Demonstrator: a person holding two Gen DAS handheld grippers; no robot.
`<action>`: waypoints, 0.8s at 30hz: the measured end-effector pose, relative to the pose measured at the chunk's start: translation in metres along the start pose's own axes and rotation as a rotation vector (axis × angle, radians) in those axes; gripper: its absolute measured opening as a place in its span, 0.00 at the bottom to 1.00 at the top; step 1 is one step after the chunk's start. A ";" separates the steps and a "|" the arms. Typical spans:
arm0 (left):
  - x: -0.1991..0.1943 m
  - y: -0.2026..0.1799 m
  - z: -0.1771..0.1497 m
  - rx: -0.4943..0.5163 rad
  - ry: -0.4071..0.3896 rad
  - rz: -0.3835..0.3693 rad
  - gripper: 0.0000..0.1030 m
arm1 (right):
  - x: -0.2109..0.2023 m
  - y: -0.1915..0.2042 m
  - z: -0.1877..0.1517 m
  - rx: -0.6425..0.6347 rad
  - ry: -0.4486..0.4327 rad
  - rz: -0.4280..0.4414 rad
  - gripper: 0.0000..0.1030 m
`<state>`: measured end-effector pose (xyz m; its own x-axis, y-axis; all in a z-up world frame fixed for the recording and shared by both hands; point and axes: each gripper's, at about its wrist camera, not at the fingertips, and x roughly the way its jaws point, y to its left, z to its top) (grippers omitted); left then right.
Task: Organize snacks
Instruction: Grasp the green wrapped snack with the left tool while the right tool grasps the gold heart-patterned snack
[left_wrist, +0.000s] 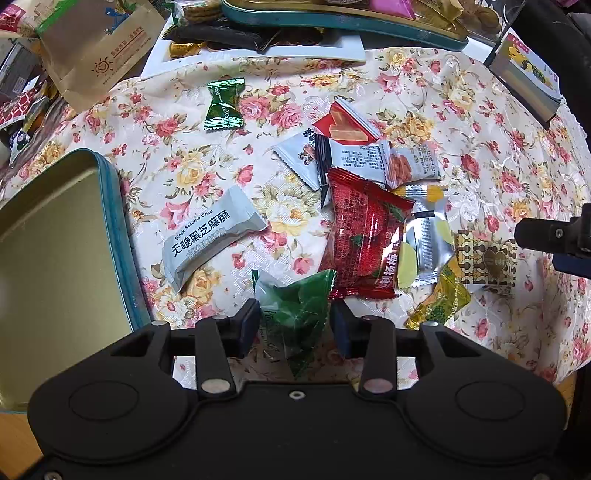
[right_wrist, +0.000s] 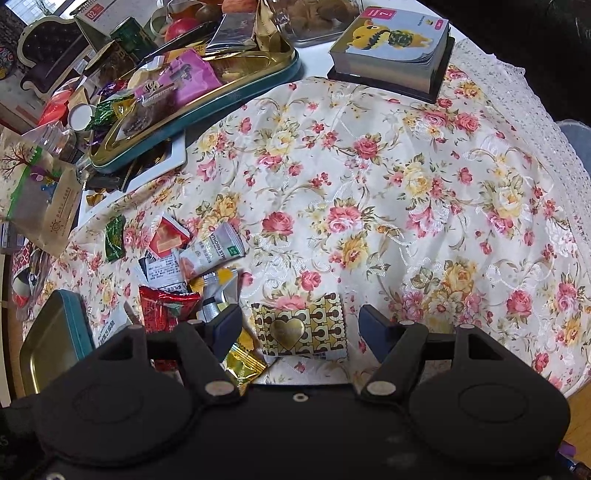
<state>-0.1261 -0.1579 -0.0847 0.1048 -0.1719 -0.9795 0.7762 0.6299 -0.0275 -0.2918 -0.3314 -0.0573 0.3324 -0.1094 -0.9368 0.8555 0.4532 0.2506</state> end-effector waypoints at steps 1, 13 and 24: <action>0.000 -0.001 -0.001 0.004 -0.001 0.004 0.48 | 0.000 0.000 0.000 0.002 -0.001 0.000 0.71; 0.017 0.016 -0.003 -0.085 0.069 0.003 0.50 | 0.001 -0.004 0.001 0.008 -0.005 -0.020 0.72; 0.020 0.003 -0.001 -0.060 0.060 0.013 0.46 | 0.003 -0.003 -0.001 -0.003 0.004 -0.018 0.72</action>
<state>-0.1224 -0.1590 -0.1045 0.0762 -0.1187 -0.9900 0.7364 0.6762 -0.0244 -0.2936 -0.3320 -0.0613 0.3153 -0.1135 -0.9422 0.8601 0.4537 0.2332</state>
